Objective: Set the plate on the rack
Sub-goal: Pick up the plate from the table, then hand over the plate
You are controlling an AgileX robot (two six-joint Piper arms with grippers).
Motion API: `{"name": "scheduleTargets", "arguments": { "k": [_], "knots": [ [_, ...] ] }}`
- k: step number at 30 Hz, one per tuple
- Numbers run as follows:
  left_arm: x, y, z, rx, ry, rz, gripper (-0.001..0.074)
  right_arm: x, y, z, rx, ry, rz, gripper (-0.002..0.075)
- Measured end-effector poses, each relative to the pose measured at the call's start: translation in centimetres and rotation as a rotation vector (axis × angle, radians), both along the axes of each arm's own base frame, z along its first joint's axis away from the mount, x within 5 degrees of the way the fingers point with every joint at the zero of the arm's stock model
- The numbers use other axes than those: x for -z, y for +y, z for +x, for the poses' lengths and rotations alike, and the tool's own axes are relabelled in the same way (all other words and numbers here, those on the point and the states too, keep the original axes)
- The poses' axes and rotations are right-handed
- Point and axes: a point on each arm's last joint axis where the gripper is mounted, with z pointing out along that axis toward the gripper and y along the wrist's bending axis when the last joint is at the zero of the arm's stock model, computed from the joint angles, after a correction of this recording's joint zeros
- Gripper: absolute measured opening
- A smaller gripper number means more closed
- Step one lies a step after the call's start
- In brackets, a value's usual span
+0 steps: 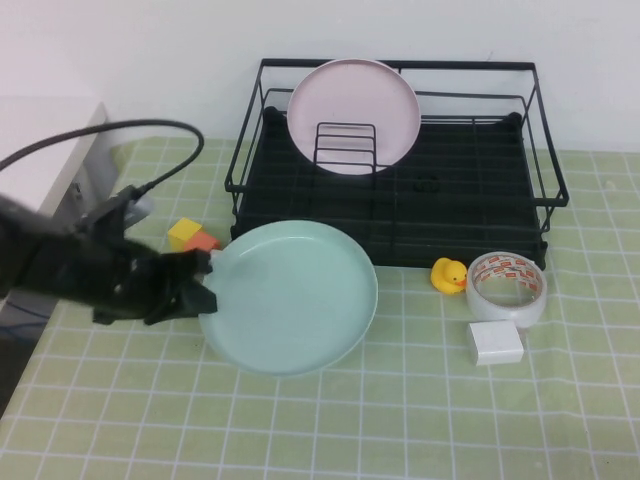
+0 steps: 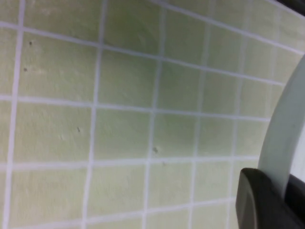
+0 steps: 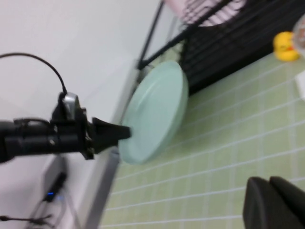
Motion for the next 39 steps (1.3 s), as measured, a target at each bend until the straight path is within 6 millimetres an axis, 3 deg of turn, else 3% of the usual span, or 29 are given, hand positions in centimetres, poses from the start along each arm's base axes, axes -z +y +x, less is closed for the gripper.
{"name": "scheduleTargets", "arguments": {
  "k": [6, 11, 15, 19, 24, 30, 39],
  "knots": [
    [-3.6, 0.5, -6.5, -0.053, -0.265, -0.076, 0.0004, -0.7, 0.5, -0.2, -0.058, -0.052, 0.065, 0.0064],
    [-5.0, 1.0, -11.9, -0.076, -0.425, -0.093, 0.0004, -1.0, 0.7, -0.3, -0.074, -0.068, 0.092, 0.0223],
    [-5.8, 1.3, -14.9, -0.058, -0.514, -0.083, 0.0004, -1.2, 1.0, -0.4, -0.111, -0.082, 0.105, 0.0299],
    [-7.1, 1.2, -16.2, -0.043, -0.576, -0.116, 0.0004, -1.9, 1.4, 0.1, -0.191, -0.073, 0.036, 0.0317],
    [-7.2, 1.1, -16.4, -0.034, -0.579, -0.132, 0.0004, -6.8, 1.7, 2.0, -0.304, -0.167, -0.140, 0.0321],
    [-7.3, 1.0, -16.5, -0.018, -0.582, -0.146, 0.0004, -12.7, 2.0, 7.9, -0.486, -0.279, -0.341, 0.0322],
    [-7.3, 1.0, -16.5, 0.021, -0.623, -0.109, 0.0004, -16.4, 2.8, 16.7, -0.720, -0.403, -0.431, 0.0322]
  ]
}}
